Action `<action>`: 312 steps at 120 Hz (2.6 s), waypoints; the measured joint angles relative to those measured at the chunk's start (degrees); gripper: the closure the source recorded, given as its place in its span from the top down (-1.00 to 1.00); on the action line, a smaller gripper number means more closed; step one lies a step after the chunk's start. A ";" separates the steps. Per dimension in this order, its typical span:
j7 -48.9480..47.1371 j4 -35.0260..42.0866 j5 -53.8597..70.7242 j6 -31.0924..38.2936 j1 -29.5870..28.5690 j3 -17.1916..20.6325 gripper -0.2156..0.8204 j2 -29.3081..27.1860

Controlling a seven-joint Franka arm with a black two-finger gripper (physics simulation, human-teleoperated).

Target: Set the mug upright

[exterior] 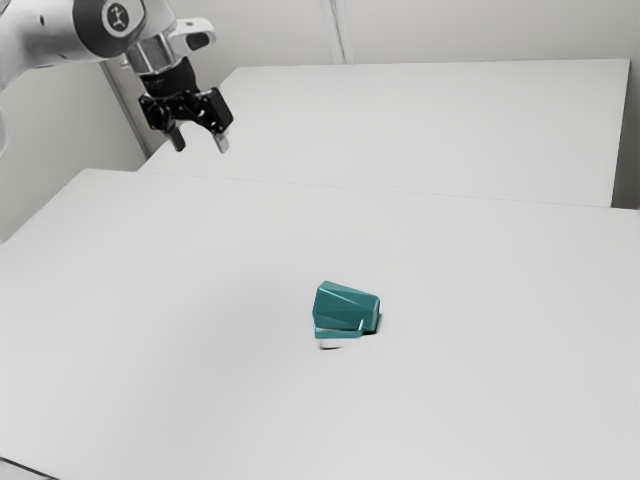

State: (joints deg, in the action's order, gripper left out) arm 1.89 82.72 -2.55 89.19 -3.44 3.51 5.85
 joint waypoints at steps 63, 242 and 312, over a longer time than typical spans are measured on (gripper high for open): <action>0.91 12.27 -15.10 3.86 -0.28 -2.04 0.58 1.31; 35.43 33.84 -50.65 15.04 1.15 -5.98 0.58 9.65; 43.52 31.53 -56.07 17.45 3.26 -5.80 0.58 13.02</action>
State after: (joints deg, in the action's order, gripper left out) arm 45.41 114.25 -58.62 106.64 -0.19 -2.29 18.87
